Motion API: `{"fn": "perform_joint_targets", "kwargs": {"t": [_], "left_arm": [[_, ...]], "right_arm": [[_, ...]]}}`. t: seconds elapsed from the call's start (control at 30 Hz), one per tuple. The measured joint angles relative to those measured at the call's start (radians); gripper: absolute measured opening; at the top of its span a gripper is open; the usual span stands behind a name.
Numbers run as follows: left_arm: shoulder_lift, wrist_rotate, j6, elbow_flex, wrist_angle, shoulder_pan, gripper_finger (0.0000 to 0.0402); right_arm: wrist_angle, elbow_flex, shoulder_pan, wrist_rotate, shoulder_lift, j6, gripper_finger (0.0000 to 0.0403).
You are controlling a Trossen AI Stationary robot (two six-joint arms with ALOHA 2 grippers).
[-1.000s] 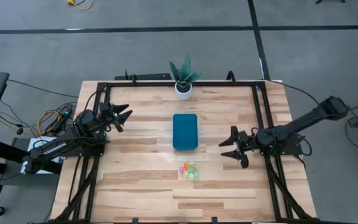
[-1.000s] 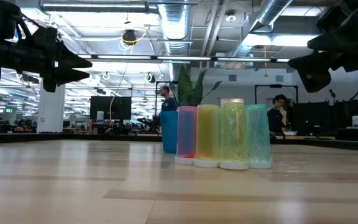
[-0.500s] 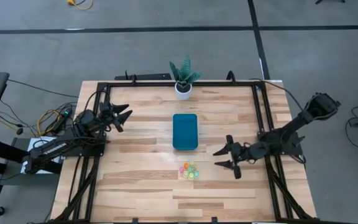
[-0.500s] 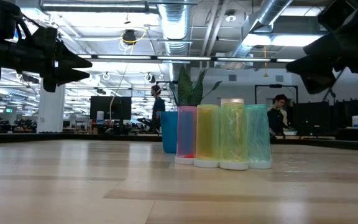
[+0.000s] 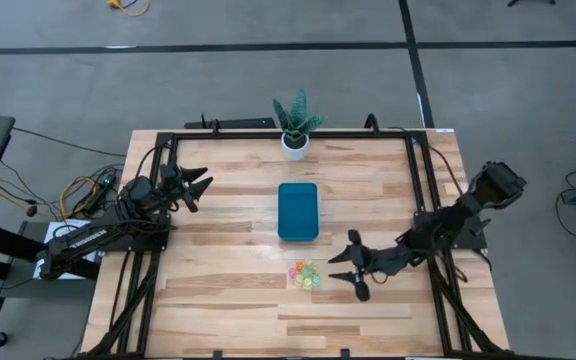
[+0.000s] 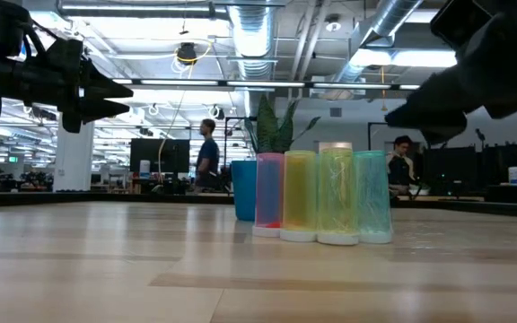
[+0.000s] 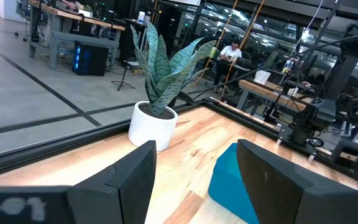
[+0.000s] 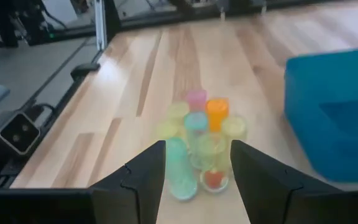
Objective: Pick and place pill bottles into a basket
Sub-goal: Put the blue pill bottle into the blue container
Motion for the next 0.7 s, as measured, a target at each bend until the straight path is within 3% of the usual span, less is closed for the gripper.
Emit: {"fn": "perform_joint_targets", "kwargs": {"t": [0.7], "left_arm": [[0.000, 0.000, 0.000, 0.000, 0.000, 0.000, 0.0213]], "right_arm": [[-0.013, 0.119, 0.044, 0.007, 0.272, 0.191, 0.0147]]}}
